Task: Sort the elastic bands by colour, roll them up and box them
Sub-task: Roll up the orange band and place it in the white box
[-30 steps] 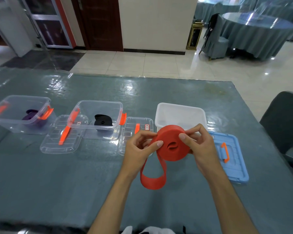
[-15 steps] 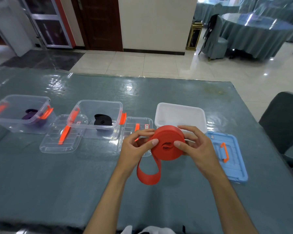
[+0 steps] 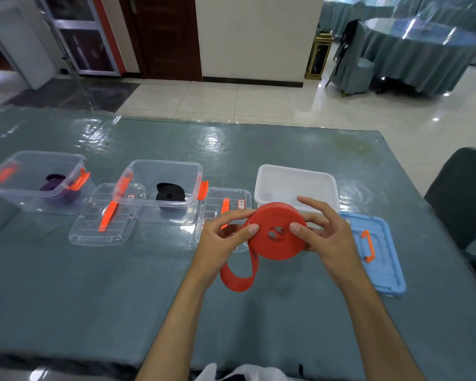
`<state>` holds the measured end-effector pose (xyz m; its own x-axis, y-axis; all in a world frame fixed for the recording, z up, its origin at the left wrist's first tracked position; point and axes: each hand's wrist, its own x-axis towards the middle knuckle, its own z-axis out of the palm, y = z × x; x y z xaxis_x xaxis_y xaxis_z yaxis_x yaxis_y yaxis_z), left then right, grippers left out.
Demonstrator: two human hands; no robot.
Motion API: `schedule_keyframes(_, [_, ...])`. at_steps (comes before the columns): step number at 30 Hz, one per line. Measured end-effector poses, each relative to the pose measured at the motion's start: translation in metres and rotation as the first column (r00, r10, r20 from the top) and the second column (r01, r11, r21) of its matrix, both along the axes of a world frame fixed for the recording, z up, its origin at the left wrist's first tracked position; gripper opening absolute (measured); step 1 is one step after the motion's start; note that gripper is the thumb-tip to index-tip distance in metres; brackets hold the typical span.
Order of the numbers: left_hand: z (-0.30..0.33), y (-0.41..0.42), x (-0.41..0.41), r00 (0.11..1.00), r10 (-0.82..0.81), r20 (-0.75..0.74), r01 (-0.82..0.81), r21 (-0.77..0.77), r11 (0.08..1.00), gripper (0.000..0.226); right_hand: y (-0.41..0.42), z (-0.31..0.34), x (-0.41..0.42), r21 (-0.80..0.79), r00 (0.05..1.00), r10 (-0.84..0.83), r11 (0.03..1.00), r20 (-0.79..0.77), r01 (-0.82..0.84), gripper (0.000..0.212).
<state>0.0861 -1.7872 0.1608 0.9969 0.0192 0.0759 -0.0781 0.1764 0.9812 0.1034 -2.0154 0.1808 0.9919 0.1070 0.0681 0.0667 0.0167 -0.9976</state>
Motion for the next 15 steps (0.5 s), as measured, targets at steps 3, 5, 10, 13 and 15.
schedule_keyframes(3, [0.001, 0.002, 0.0, 0.999, 0.038, -0.012, -0.038, -0.032, 0.999, 0.033, 0.004, -0.006, -0.003, 0.042, 1.0, 0.011, 0.999, -0.006, -0.011, 0.042])
schedule_keyframes(5, [0.002, 0.0, 0.002, 0.994, 0.107, -0.009, -0.107, -0.021, 0.994, 0.03, 0.007, -0.01, -0.004, 0.038, 0.998, 0.047, 0.998, -0.042, -0.046, 0.042])
schedule_keyframes(10, [0.001, -0.009, 0.001, 0.999, 0.044, 0.0, -0.044, 0.074, 0.996, 0.031, 0.006, -0.011, -0.003, -0.011, 0.995, 0.071, 0.997, -0.07, -0.072, 0.053])
schedule_keyframes(13, [-0.003, -0.003, 0.001, 0.998, -0.043, -0.038, 0.046, 0.087, 0.995, 0.031, 0.009, -0.012, -0.005, 0.006, 0.999, 0.032, 0.999, -0.038, -0.032, 0.05])
schedule_keyframes(15, [-0.004, 0.001, 0.001, 0.998, -0.043, -0.037, 0.046, 0.069, 0.997, 0.035, 0.012, -0.015, -0.005, 0.026, 0.999, 0.004, 1.0, -0.04, -0.003, 0.042])
